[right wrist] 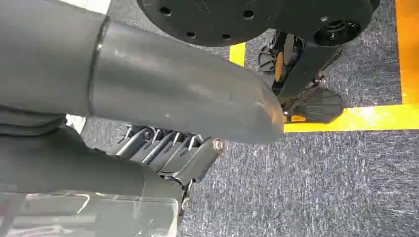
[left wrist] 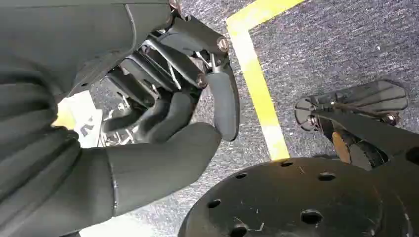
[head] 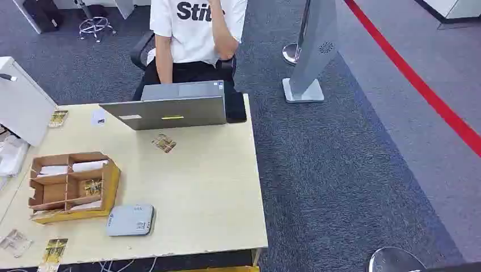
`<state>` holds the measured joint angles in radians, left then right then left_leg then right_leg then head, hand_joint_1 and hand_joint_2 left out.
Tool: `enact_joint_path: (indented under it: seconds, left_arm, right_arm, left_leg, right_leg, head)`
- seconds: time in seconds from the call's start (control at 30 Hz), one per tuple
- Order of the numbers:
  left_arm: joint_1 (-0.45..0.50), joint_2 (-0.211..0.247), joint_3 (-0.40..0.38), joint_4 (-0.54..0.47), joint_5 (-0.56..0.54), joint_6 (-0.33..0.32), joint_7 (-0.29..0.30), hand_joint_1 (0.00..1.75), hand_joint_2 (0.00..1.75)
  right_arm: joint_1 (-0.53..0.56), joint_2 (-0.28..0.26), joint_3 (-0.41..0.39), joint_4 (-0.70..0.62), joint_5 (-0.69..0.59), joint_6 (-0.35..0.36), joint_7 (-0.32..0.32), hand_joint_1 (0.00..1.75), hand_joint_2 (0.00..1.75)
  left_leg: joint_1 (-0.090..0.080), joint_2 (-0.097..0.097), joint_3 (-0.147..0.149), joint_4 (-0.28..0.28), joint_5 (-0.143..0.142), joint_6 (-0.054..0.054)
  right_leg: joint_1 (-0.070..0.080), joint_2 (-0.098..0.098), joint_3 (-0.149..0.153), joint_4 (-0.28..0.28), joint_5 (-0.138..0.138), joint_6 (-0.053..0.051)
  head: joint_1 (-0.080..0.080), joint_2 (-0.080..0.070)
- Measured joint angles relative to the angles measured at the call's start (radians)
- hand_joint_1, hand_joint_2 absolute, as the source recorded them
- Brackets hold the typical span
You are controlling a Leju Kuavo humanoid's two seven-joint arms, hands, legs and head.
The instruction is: Pass the card to the sensor for recognition and then transmit it.
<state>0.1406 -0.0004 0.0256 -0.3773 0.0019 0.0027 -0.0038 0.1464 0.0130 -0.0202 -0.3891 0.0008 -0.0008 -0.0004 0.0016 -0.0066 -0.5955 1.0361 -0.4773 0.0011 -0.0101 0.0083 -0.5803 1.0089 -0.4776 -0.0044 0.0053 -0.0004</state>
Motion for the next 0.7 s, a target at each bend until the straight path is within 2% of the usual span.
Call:
enact_joint_path:
  seconds: [0.13,0.17,0.2,0.33,0.7]
  left_arm:
    - [0.000,0.000,0.000,0.000,0.000,0.000,0.000,1.50,1.75]
    - [0.000,0.000,0.000,0.000,0.000,0.000,0.000,0.58,1.75]
    - [0.000,0.000,0.000,0.000,0.000,0.000,0.000,0.00,1.75]
    - [-0.003,0.000,0.004,0.000,0.016,0.000,-0.001,0.00,1.75]
    - [-0.036,-0.022,0.000,0.039,0.279,0.027,-0.051,0.00,1.75]
  right_arm:
    - [0.000,0.000,0.000,0.000,0.000,0.000,0.000,0.00,1.75]
    - [0.000,0.000,0.000,0.000,0.000,0.000,0.000,0.00,1.75]
    - [0.000,0.000,0.000,0.000,0.000,0.000,0.000,0.00,1.75]
    - [-0.003,0.000,0.001,0.002,-0.016,0.001,-0.002,0.00,1.75]
    - [-0.045,0.010,0.077,0.064,-0.287,-0.020,-0.018,0.00,1.75]
  left_leg:
    - [0.000,0.000,0.000,0.000,0.000,0.000]
    - [0.000,0.000,0.000,0.000,0.000,0.000]
    - [0.000,0.000,0.000,0.000,0.000,0.000]
    - [0.000,0.000,0.000,0.000,0.000,0.000]
    - [0.000,0.000,0.000,0.000,0.000,0.000]
  right_leg:
    - [0.000,0.000,0.000,0.000,0.000,0.000]
    - [0.000,0.000,0.000,0.000,0.000,0.000]
    - [0.000,0.000,0.000,0.000,0.000,0.000]
    - [0.000,0.000,0.000,0.000,0.000,0.000]
    - [0.000,0.000,0.000,0.000,0.000,0.000]
  head:
    - [0.000,0.000]
    - [0.000,0.000]
    - [0.000,0.000]
    - [0.000,0.000]
    - [0.000,0.000]
